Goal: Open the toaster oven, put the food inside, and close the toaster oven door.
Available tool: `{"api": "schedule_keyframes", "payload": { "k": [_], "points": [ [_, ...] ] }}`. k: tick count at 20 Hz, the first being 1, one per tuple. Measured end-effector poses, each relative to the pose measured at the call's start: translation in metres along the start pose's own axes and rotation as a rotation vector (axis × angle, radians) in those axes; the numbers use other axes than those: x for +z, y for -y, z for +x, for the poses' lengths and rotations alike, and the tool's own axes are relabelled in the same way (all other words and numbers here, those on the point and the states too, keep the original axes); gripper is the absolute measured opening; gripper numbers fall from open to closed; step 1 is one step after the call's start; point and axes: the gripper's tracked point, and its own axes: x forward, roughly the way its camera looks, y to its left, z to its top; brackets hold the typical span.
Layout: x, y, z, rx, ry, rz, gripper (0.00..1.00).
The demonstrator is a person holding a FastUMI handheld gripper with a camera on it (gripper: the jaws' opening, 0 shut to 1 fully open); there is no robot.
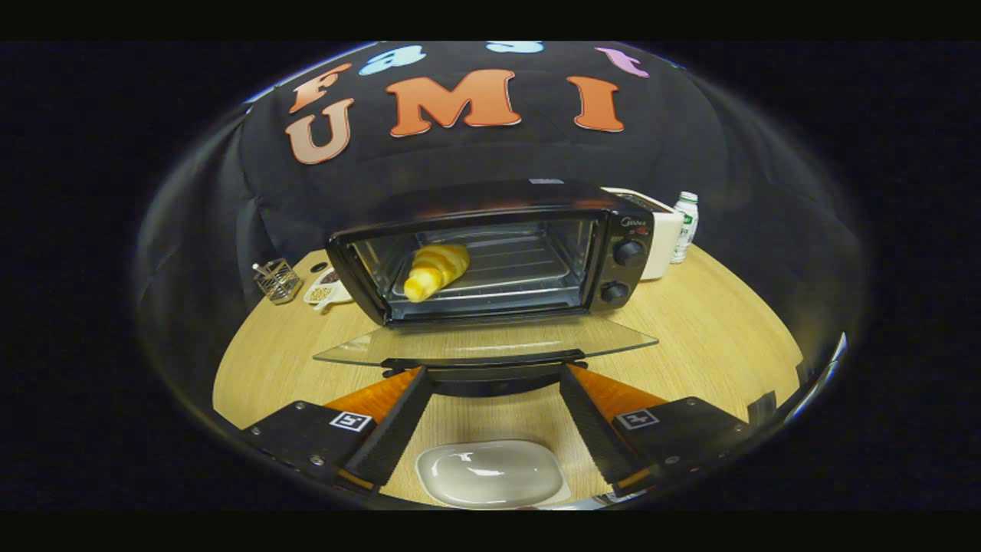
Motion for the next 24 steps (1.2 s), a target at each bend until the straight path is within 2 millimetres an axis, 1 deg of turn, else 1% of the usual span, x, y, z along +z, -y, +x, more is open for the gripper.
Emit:
{"api": "schedule_keyframes", "payload": {
  "k": [3, 8, 14, 16, 17, 19, 20, 22, 24],
  "points": [
    [0.017, -0.002, -0.001, 0.01, 0.028, 0.005, 1.0],
    [0.052, -0.005, 0.002, 0.028, 0.099, 0.028, 1.0],
    [0.097, -0.005, 0.024, 0.051, 0.185, 0.118, 1.0],
    [0.106, -0.002, 0.03, 0.048, 0.19, 0.146, 1.0],
    [0.111, 0.001, 0.029, 0.043, 0.199, 0.154, 1.0],
    [0.122, 0.007, 0.023, 0.033, 0.219, 0.161, 1.0],
    [0.127, 0.011, 0.016, 0.028, 0.225, 0.161, 0.99],
    [0.142, 0.021, -0.005, 0.014, 0.265, 0.145, 0.99],
    [0.158, 0.037, -0.031, -0.008, 0.311, 0.129, 0.99]
  ]
}}
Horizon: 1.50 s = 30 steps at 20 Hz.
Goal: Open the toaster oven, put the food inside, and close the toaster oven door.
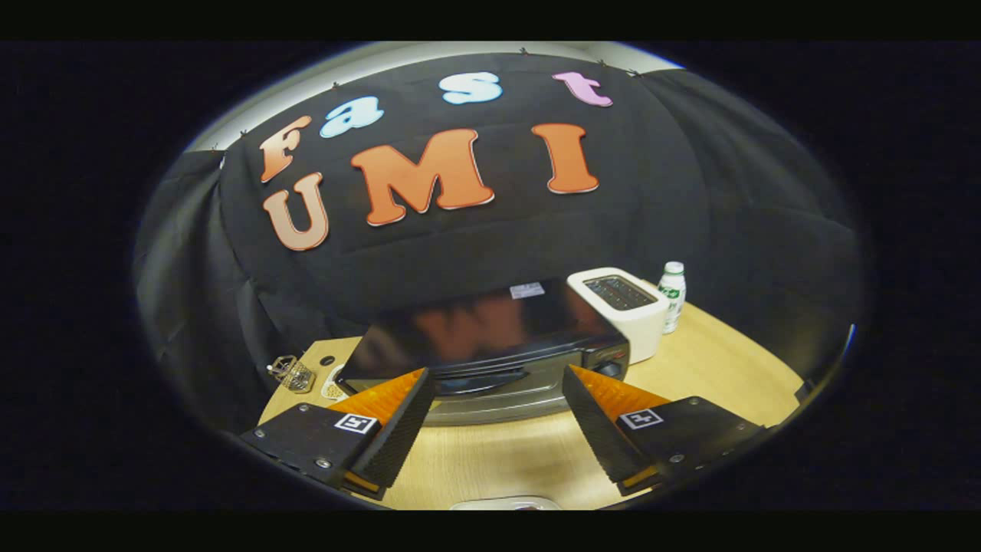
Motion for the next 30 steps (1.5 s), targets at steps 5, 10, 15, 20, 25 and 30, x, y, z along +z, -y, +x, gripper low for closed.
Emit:
{"api": "schedule_keyframes", "payload": {
  "k": [5, 10, 15, 20, 25, 30],
  "points": [
    [0.057, 0.03, -0.059, -0.028, 0.103, -0.004, 0.99],
    [0.109, 0.059, -0.116, -0.093, 0.173, -0.049, 0.99],
    [0.133, 0.071, -0.161, -0.089, 0.224, -0.011, 0.99],
    [0.145, 0.075, -0.195, -0.074, 0.262, -0.026, 0.99],
    [0.136, 0.084, -0.206, -0.08, 0.26, -0.066, 0.99],
    [0.14, 0.081, -0.215, -0.044, 0.278, -0.064, 0.99]
  ]
}}
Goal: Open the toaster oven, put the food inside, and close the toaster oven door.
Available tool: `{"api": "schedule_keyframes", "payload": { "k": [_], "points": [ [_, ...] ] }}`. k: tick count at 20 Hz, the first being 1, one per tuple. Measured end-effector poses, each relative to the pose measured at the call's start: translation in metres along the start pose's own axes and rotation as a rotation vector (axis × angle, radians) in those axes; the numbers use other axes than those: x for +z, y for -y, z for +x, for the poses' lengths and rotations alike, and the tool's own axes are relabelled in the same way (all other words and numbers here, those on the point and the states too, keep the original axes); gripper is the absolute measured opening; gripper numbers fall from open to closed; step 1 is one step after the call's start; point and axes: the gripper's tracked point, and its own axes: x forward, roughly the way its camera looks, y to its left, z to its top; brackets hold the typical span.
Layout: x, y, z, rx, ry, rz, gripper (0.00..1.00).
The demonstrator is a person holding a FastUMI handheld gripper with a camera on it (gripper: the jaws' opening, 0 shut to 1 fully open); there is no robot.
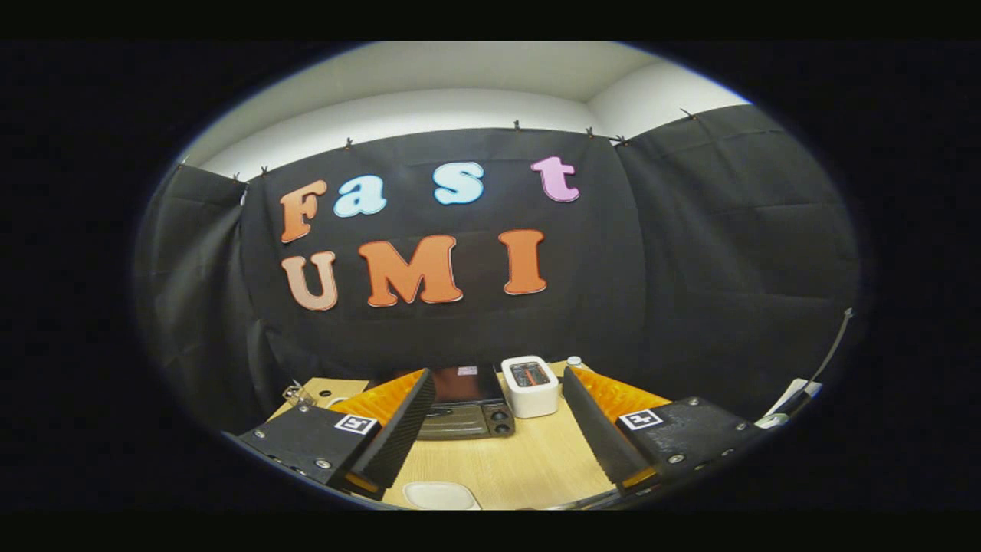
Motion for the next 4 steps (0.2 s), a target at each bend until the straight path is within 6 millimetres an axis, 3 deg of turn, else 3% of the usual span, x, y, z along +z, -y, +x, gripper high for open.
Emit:
{"api": "schedule_keyframes", "payload": {
  "k": [4],
  "points": [
    [0.0041, 0.0046, -0.005, 0.009, 0.019, -0.002, 0.99]
  ]
}}
